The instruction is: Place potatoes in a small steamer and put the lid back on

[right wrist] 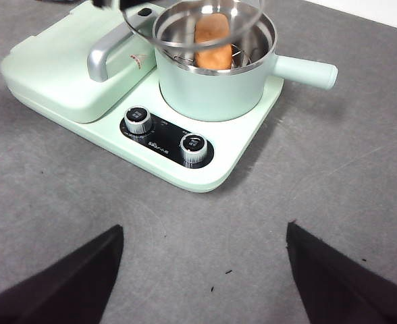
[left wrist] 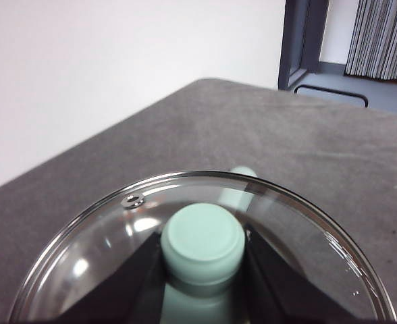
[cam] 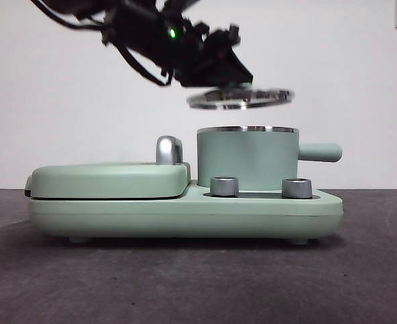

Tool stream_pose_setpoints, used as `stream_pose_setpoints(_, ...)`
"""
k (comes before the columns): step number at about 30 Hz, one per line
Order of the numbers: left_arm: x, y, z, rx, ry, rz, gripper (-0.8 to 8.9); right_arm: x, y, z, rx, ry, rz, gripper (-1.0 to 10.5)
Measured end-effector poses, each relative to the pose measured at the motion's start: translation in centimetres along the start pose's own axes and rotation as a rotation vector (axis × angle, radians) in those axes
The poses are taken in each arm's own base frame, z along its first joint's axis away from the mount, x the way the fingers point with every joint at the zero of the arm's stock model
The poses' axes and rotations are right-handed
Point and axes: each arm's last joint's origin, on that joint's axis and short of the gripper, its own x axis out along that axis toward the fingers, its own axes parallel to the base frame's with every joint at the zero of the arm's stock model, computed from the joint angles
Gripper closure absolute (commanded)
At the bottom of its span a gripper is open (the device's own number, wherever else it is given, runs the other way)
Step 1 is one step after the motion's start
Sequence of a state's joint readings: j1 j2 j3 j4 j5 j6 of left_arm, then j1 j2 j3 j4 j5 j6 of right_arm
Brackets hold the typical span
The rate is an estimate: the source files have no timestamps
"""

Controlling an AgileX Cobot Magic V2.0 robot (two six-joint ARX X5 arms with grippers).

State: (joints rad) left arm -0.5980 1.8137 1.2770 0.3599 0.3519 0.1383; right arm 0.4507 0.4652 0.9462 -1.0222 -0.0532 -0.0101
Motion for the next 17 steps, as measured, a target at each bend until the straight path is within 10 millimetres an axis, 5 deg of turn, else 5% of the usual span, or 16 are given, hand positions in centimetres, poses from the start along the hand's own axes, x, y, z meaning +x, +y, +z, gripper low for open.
stream_pose_setpoints(6,1.8,0.5,-1.1,-0.008,0.02,-0.003,7.99,0.0,0.0,0.0,0.0,0.0,0.0,5.8)
stream_pose_setpoints(13,2.7,1.1,0.9,0.002,-0.008,0.002,7.99,0.0,0.0,0.0,0.0,0.001,0.0,5.8)
stream_pose_setpoints(17,3.0,1.1,0.2,-0.012,0.031,-0.004,7.99,0.0,0.0,0.0,0.0,0.002,0.0,5.8)
